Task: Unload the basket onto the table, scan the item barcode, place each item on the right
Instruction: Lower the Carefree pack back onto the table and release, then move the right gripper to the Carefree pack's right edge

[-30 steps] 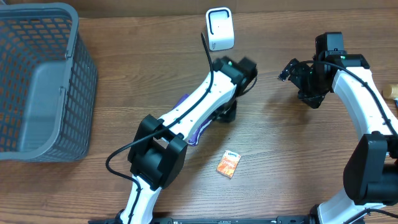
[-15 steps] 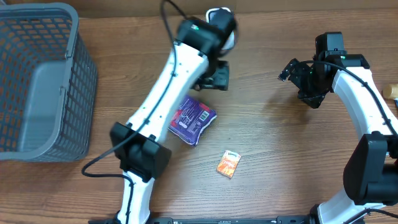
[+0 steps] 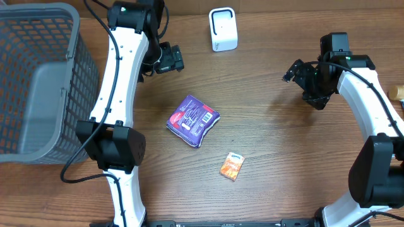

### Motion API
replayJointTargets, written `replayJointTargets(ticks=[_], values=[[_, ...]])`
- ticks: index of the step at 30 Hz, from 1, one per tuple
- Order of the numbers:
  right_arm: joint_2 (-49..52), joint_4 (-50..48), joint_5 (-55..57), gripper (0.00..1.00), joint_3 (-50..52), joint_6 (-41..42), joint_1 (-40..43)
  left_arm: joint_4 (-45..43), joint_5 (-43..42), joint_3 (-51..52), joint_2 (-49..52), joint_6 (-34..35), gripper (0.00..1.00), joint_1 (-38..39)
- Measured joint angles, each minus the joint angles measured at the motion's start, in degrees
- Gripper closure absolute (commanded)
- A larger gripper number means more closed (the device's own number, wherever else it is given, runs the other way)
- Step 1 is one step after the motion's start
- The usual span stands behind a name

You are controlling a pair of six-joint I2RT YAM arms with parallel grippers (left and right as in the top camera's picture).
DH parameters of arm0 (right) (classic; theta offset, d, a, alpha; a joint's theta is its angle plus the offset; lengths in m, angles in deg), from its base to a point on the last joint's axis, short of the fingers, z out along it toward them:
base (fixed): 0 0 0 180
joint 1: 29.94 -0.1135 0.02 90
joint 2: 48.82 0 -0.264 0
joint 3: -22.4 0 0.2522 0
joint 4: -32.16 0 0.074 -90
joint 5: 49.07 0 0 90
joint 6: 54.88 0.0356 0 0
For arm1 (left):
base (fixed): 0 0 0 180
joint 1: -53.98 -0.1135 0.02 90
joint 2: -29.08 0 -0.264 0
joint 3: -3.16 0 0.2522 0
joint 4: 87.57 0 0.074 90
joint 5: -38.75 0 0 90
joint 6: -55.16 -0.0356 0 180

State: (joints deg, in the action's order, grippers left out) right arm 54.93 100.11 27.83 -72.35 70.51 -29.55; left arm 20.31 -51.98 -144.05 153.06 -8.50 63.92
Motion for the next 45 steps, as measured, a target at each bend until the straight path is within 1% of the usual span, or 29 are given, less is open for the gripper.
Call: replayJointTargets(ticks=[7, 14, 18, 23, 28, 32, 39, 45], values=[[0.00, 0.00, 0.00, 0.00, 0.00, 0.00, 0.00, -0.68, -0.15, 0.28, 0.00, 0.00, 0.00, 0.00], [0.00, 0.00, 0.00, 0.00, 0.00, 0.02, 0.00, -2.25, -0.17, 2.69, 0.02, 0.02, 0.00, 0.48], [0.00, -0.02, -0.02, 0.00, 0.00, 0.00, 0.00, -3.19, -0.17, 6.56, 0.02, 0.02, 0.00, 0.48], [0.00, -0.02, 0.02, 0.00, 0.00, 0.02, 0.00, -8.09, -0.24, 13.97, 0.11, 0.02, 0.00, 0.48], [0.00, 0.00, 0.02, 0.00, 0.00, 0.02, 0.00, -11.32, -2.58, 17.94, 0.13, 0.02, 0.00, 0.48], [0.00, -0.02, 0.00, 0.00, 0.00, 0.02, 0.00, -11.67, -4.70, 18.95, 0.13, 0.02, 0.00, 0.48], [0.00, 0.00, 0.00, 0.00, 0.00, 0.02, 0.00, -10.78, -5.33, 18.99, 0.13, -0.26, 0.00, 0.74], [0.00, 0.00, 0.00, 0.00, 0.00, 0.00, 0.00, -10.58, -5.42, 19.74, 0.13, -0.87, 0.00, 3.67]])
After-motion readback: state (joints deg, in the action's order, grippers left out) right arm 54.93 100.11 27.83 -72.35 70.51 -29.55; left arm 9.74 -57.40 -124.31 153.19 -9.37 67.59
